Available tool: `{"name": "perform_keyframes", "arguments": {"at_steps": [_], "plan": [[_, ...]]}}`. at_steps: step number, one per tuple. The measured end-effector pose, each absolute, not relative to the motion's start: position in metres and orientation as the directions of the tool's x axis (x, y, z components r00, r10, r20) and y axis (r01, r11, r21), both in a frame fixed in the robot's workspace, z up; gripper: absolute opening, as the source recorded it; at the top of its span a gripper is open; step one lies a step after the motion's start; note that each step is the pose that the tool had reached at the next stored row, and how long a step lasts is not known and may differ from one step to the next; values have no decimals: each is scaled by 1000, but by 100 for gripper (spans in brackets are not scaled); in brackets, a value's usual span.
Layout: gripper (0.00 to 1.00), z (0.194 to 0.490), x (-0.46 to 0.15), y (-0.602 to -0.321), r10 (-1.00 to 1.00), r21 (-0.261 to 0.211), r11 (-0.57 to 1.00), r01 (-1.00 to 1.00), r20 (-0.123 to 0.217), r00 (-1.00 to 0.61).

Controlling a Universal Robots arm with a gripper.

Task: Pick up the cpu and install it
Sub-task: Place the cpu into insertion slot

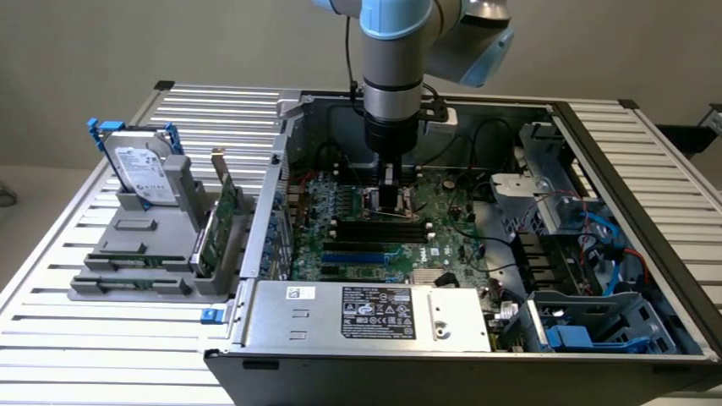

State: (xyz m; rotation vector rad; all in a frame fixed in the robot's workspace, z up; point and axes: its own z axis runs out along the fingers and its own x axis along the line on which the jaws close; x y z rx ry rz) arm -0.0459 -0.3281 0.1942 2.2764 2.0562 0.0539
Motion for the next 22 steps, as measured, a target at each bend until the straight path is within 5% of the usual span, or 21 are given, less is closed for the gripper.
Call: {"name": "perform_keyframes", "arguments": {"at_steps": [22], "plan": [[62, 198, -46, -328, 993, 81, -98, 992, -54, 102]]}}
